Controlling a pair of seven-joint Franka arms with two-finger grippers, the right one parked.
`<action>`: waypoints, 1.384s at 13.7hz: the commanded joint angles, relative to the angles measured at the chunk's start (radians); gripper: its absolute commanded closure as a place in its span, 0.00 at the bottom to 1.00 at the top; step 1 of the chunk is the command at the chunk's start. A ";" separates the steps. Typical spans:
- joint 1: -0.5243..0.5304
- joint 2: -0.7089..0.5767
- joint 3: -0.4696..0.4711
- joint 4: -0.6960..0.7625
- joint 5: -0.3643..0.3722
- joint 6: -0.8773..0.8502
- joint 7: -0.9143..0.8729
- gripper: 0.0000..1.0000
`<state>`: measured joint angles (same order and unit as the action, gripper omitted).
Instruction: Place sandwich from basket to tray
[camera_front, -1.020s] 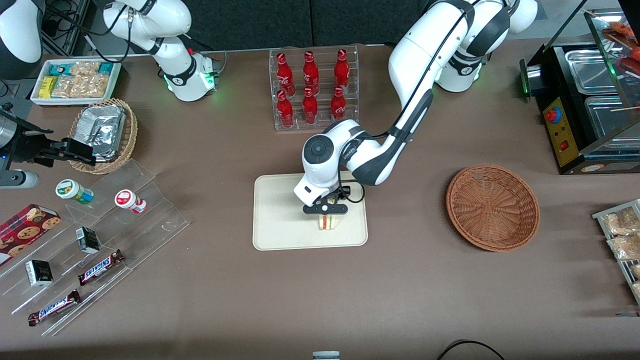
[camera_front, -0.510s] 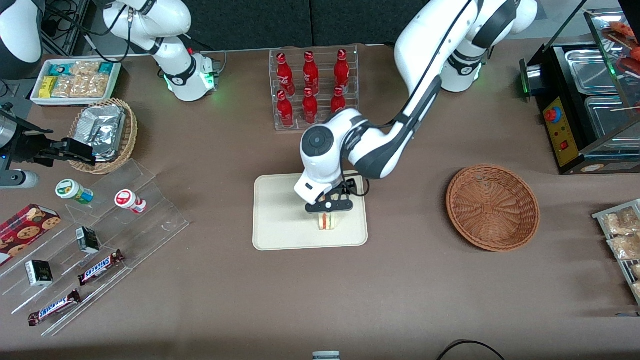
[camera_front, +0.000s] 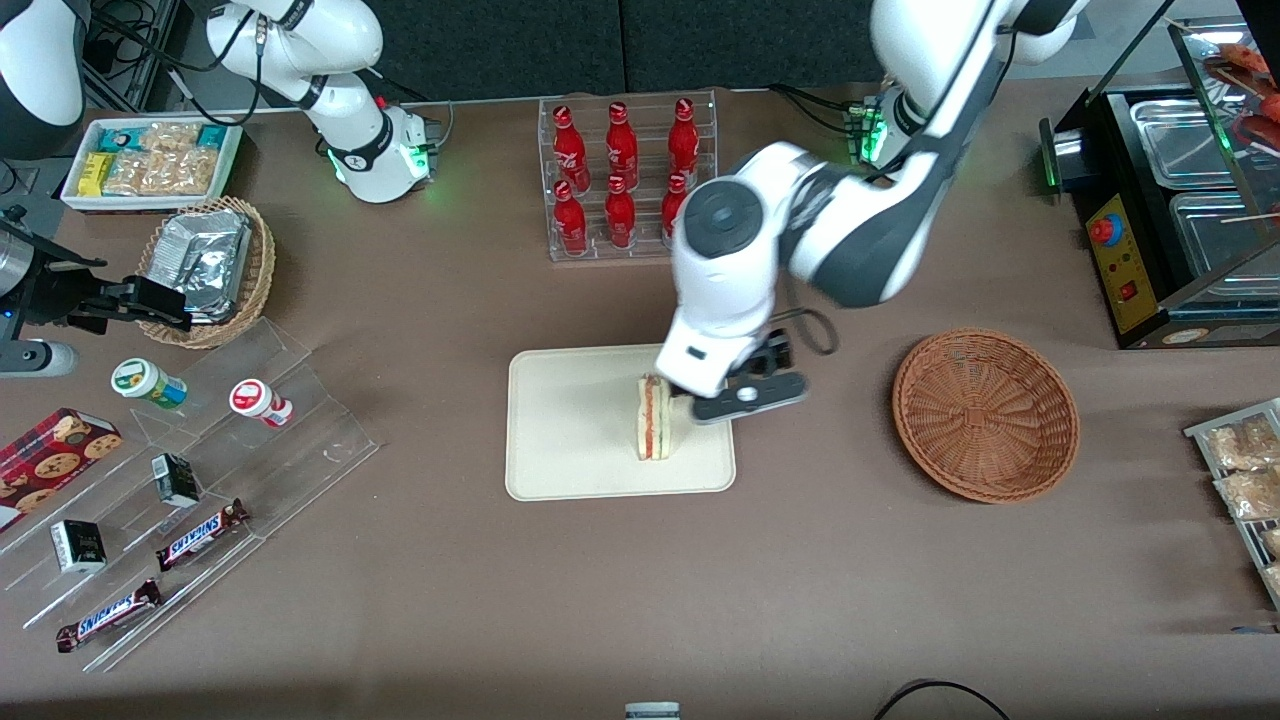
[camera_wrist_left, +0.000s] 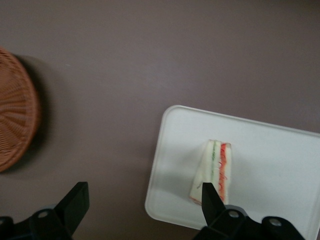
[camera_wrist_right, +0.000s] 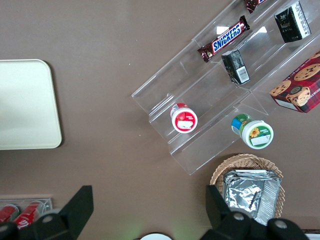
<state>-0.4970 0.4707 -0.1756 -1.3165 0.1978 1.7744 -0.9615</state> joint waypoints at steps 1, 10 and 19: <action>0.098 -0.131 -0.007 -0.027 -0.063 -0.099 0.003 0.01; 0.345 -0.348 -0.007 -0.041 -0.122 -0.397 0.334 0.01; 0.505 -0.471 0.106 -0.061 -0.206 -0.506 0.794 0.01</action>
<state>0.0080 0.0457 -0.1035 -1.3324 0.0035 1.2890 -0.2440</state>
